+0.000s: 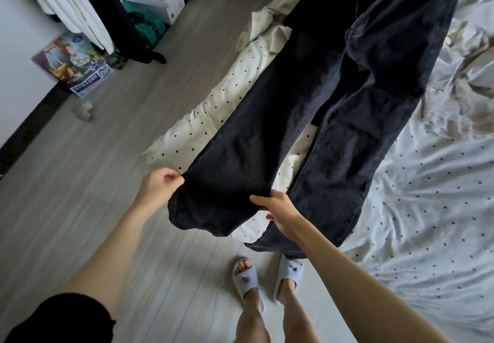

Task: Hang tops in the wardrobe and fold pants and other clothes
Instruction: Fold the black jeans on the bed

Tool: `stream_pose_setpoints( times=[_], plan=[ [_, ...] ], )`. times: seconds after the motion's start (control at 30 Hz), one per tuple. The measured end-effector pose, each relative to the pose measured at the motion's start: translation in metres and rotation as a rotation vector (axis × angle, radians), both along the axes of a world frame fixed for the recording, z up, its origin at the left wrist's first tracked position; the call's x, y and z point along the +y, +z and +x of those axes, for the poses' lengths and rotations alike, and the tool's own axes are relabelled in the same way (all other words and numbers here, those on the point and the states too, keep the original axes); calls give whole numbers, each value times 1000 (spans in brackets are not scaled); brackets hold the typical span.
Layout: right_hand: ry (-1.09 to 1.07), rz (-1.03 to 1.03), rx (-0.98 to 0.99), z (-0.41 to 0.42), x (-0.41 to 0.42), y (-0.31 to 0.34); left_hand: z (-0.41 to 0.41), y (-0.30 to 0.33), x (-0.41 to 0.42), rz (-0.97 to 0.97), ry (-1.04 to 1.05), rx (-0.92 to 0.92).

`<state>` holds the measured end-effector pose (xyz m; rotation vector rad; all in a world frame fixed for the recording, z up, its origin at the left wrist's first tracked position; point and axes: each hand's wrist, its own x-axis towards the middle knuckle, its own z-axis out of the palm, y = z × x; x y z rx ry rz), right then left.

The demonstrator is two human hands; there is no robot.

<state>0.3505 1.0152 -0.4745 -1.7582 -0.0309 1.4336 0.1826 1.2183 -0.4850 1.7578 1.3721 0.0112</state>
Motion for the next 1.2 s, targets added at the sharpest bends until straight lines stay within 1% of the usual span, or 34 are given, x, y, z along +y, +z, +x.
stream_pose_setpoints(
  times=[0.1,0.23,0.27,0.33,0.37,0.4,0.43,0.47,0.5,0.57,0.6,0.63,0.67,0.73,0.8,0.83,0.9,0.93,1.0,1.1,1.2],
  plan=[
    [44,28,1,4,-4,1,-1,3,-2,-29,32,-74],
    [47,39,-120,-1,-9,-3,-3,1,-13,64,-37,-53],
    [69,16,-194,-3,-9,-4,-3,3,-15,79,-44,-50],
    [147,-50,-429,-4,-9,-5,-3,7,-14,83,-55,-70],
    [149,-57,-521,-5,-8,-6,-4,8,-14,73,-55,-91],
    [117,-42,-564,-7,-9,-6,-4,10,-14,54,-48,-120],
    [67,-24,-549,-9,-9,-8,-4,10,-14,37,-34,-149],
    [6,-5,-473,-10,-9,-9,-3,9,-17,24,-17,-172],
    [-62,9,-342,-13,-10,-10,-4,6,-21,11,3,-188],
    [-194,18,-10,-16,-13,-10,-8,-3,-32,-34,41,-205],
    [-227,26,135,-17,-15,-11,-12,-9,-37,-63,40,-198],
    [-225,38,228,-16,-18,-10,-17,-15,-42,-88,23,-182],
    [-190,52,279,-15,-20,-10,-23,-22,-47,-101,4,-157],
    [-78,86,297,-13,-21,-9,-36,-37,-56,-76,-26,-59],
    [14,105,227,-12,-22,-6,-47,-51,-65,-90,-30,70],
    [46,108,164,-11,-22,-3,-50,-57,-70,-126,-22,100],
    [104,98,55,-10,-23,0,-50,-65,-78,-180,0,93],
    [126,90,27,-10,-24,1,-47,-68,-82,-176,16,78],
    [154,81,2,-10,-25,3,-39,-73,-90,-153,85,49],
    [167,82,-7,-9,-25,5,-29,-79,-98,-182,240,1],
    [183,86,-17,-8,-24,4,-24,-84,-100,-177,317,-49]
  ],
)
